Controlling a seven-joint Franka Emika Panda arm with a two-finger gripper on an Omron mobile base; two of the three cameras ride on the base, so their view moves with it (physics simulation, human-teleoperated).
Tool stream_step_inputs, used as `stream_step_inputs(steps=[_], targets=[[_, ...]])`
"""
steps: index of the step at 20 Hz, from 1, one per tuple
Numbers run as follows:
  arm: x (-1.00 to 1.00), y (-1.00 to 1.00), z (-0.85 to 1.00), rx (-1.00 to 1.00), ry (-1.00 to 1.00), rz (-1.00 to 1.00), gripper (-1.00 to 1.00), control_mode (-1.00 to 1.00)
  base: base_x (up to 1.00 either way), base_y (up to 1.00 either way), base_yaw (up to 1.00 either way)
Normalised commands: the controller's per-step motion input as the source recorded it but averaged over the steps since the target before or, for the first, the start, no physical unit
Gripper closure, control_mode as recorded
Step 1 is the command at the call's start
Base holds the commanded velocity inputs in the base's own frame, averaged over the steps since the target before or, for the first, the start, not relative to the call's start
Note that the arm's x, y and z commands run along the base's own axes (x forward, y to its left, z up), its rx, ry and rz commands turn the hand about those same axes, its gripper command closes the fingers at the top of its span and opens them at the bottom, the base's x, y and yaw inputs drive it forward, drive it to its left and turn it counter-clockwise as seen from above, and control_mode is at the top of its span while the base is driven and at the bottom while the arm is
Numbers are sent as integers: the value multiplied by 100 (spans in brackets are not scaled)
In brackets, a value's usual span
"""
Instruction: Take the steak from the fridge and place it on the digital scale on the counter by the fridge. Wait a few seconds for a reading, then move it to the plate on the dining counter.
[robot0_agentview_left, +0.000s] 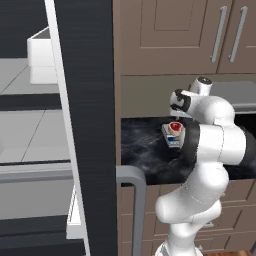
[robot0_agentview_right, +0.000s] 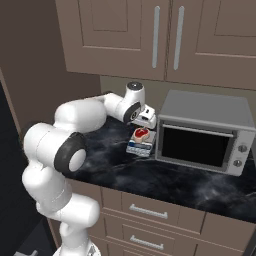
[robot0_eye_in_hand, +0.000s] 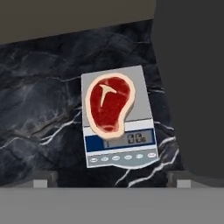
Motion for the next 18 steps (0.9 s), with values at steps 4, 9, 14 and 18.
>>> stream_step_inputs(steps=[4,9,14,18], targets=[[-97,0,46,0,0,0,-100,-100,0,0,0],[-83,16,18,-2,0,0,-100,-100,0,0,0],[-17,32,1,-5,0,0,-100,-100,0,0,0],[0,6,0,-3,0,0,-100,-100,0,0,0]])
